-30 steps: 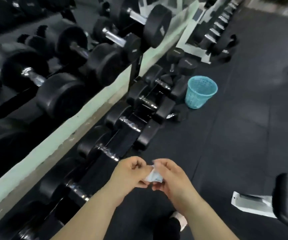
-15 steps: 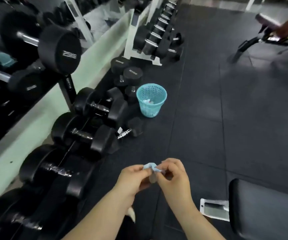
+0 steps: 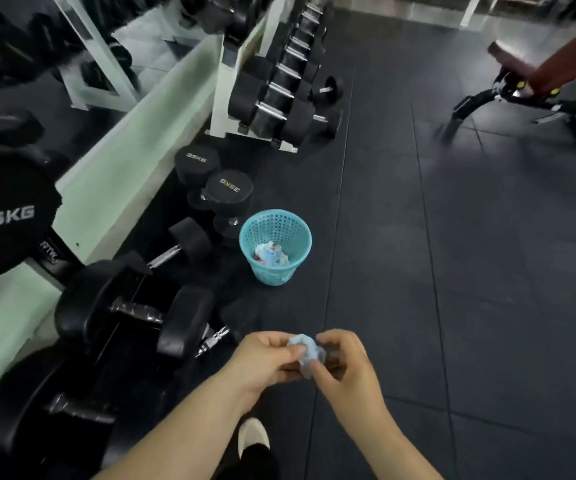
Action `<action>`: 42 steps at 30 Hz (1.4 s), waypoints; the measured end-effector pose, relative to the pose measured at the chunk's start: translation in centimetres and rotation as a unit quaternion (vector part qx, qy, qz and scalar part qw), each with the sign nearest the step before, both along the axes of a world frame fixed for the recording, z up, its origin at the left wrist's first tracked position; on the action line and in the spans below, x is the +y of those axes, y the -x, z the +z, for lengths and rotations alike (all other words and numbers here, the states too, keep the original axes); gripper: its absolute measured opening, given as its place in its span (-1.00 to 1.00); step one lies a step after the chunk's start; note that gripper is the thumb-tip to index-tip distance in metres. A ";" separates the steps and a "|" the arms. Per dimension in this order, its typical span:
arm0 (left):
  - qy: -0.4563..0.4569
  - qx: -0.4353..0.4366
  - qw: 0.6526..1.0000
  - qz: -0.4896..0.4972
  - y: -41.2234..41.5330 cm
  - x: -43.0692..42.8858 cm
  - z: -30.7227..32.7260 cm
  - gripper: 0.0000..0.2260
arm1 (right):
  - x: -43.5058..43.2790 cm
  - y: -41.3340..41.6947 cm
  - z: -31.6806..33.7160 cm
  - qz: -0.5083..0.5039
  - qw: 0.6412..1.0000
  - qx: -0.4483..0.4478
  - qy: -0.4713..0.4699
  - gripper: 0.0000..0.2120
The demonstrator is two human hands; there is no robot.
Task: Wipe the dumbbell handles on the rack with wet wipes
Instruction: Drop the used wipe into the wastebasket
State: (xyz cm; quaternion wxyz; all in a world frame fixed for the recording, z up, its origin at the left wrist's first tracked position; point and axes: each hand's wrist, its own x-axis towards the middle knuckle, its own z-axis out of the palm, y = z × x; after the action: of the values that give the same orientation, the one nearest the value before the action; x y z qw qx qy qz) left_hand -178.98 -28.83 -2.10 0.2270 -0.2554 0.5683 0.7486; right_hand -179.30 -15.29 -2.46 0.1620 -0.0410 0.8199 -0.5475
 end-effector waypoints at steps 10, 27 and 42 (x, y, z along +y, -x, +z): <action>0.107 -0.094 0.971 0.194 14.3 -7.5 -3.2 -0.95 | -7.0 19.7 -7.3 0.026 0.978 -0.182 -0.099 -0.80; 0.104 -0.189 0.819 0.532 20.5 -13.4 -6.1 -0.83 | -17.6 45.2 -18.0 0.272 0.878 -0.188 -0.345 -0.58; 0.107 -0.152 0.573 0.798 3.1 1.9 -2.8 -0.78 | -17.7 22.4 -7.4 0.719 0.668 -0.018 -0.190 -0.88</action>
State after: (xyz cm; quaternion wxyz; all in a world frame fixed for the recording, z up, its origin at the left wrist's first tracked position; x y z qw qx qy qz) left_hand -182.08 -26.97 -4.92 -0.4084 -0.7380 0.1677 0.5103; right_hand -201.67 -33.02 -9.88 0.5248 -0.5761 0.6194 -0.0948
